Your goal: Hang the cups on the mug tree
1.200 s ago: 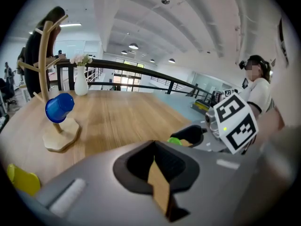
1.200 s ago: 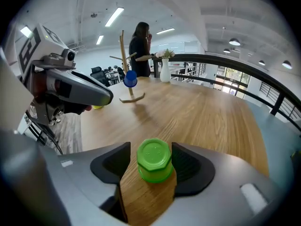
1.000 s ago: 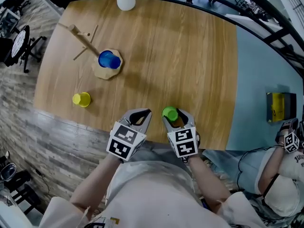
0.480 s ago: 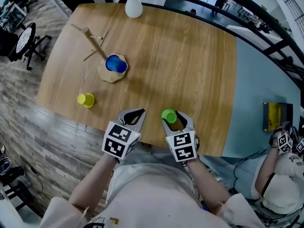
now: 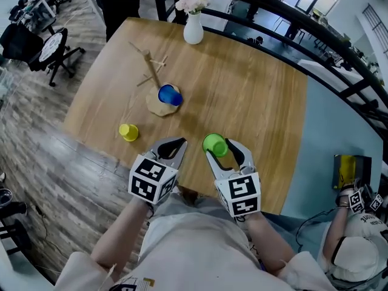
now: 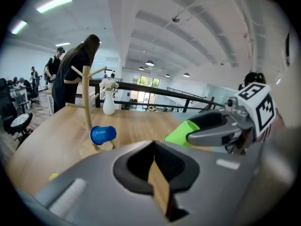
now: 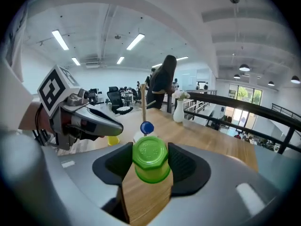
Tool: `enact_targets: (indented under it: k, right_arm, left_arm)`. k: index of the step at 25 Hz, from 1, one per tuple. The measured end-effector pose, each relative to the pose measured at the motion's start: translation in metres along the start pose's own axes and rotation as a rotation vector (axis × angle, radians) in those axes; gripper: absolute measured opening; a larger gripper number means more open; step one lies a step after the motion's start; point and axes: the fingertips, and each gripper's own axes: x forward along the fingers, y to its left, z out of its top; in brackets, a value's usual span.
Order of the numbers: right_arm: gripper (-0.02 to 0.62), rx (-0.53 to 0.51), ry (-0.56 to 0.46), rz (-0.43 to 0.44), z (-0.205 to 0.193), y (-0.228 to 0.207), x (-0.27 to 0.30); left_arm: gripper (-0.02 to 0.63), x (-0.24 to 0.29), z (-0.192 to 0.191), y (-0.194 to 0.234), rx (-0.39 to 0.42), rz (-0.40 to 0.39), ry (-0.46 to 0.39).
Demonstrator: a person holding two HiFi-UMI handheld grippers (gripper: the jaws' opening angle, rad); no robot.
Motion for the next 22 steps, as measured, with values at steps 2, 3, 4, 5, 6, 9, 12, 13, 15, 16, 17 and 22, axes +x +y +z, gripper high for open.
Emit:
enact_targets:
  k: [2, 3, 4, 5, 6, 9, 12, 13, 15, 16, 17, 22]
  right_arm:
    - [0.239, -0.012, -0.03, 0.009, 0.02, 0.007, -0.007]
    - [0.239, -0.016, -0.051, 0.016, 0.031, 0.011, -0.012]
    - [0.239, -0.018, -0.076, 0.024, 0.042, 0.015, -0.017]
    - [0.239, -0.019, -0.105, 0.033, 0.055, 0.019, -0.024]
    - [0.239, -0.02, -0.135, 0.041, 0.067, 0.024, -0.032]
    - [0.239, -0.03, -0.216, 0.064, 0.101, 0.035, -0.054]
    - [0.239, -0.044, -0.279, 0.092, 0.127, 0.046, -0.074]
    - [0.239, -0.046, -0.296, 0.103, 0.134, 0.05, -0.08]
    - [0.239, -0.046, -0.322, 0.122, 0.145, 0.058, -0.089]
    - [0.239, -0.046, -0.332, 0.13, 0.149, 0.061, -0.093]
    - [0.239, -0.047, -0.339, 0.137, 0.152, 0.065, -0.095]
    - [0.239, -0.047, -0.352, 0.176, 0.154, 0.074, -0.092]
  left_arm:
    - [0.002, -0.017, 0.01, 0.004, 0.003, 0.021, -0.024]
    - [0.002, -0.026, 0.016, 0.006, 0.003, 0.031, -0.038]
    - [0.002, -0.035, 0.021, 0.007, 0.004, 0.043, -0.054]
    - [0.002, -0.044, 0.027, 0.009, 0.003, 0.055, -0.071]
    - [0.002, -0.053, 0.032, 0.011, 0.001, 0.067, -0.088]
    - [0.002, -0.081, 0.049, 0.015, -0.019, 0.095, -0.149]
    - [0.002, -0.11, 0.066, 0.015, -0.035, 0.118, -0.22]
    - [0.002, -0.118, 0.07, 0.015, -0.034, 0.129, -0.237]
    - [0.002, -0.132, 0.073, 0.017, -0.03, 0.15, -0.254]
    - [0.002, -0.138, 0.073, 0.017, -0.03, 0.16, -0.26]
    - [0.002, -0.144, 0.073, 0.018, -0.031, 0.17, -0.266]
    - [0.002, -0.157, 0.074, 0.016, -0.033, 0.2, -0.284]
